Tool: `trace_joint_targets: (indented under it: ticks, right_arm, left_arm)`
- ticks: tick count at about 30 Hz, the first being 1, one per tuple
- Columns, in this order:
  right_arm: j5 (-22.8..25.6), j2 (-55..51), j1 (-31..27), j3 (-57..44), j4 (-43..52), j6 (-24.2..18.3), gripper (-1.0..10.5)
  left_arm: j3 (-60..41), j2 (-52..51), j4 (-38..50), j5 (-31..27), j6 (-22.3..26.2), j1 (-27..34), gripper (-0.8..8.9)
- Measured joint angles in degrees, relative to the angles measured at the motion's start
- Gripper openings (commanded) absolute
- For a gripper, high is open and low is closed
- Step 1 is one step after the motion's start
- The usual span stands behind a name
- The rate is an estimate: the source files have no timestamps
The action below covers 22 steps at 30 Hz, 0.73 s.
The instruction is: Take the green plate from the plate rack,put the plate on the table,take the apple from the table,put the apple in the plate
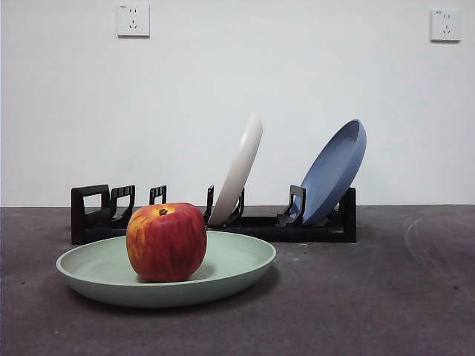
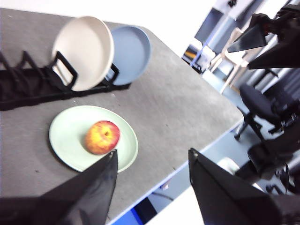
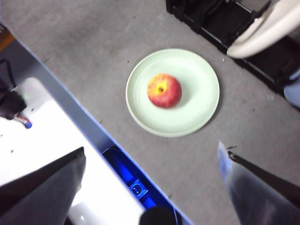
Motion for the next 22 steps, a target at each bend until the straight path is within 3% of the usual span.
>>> trace_joint_targets:
  ticks: [7, 15, 17, 19, 20, 21, 22]
  right_arm:
    - [4.59, -16.06, -0.02, -15.58, 0.0, 3.39, 4.7]
    - [5.07, -25.29, -0.02, -28.46, -0.02, 4.39, 4.6]
    - [5.07, -25.62, -0.02, -29.51, -0.02, 4.37, 3.4]
    - [5.09, -25.66, -0.02, -30.25, -0.02, 4.2, 1.2]
    - [5.07, -25.66, -0.02, -30.34, -0.02, 3.91, 0.1]
    - [5.07, -25.59, -0.02, -30.36, -0.02, 3.56, -0.1]
    - [5.09, -25.59, -0.02, -30.36, -0.02, 3.02, -0.1]
  left_arm:
    - [0.0, 11.06, 4.31, 0.48, 0.0, -0.72, 2.51]
    - [0.0, 26.86, 9.66, 0.57, 0.02, -0.74, 2.51]
    - [0.0, 29.97, 10.38, 0.59, -0.02, -0.74, 2.47]
    - [0.0, 32.85, 11.39, 0.63, -0.11, -0.74, 2.22]
    - [0.0, 33.86, 11.85, 0.66, -0.31, -0.74, 1.38]
    - [0.0, 34.71, 12.26, 0.76, -0.48, -0.74, -0.15]
    - [0.0, 35.26, 12.48, 1.11, -0.52, -0.79, 0.0]
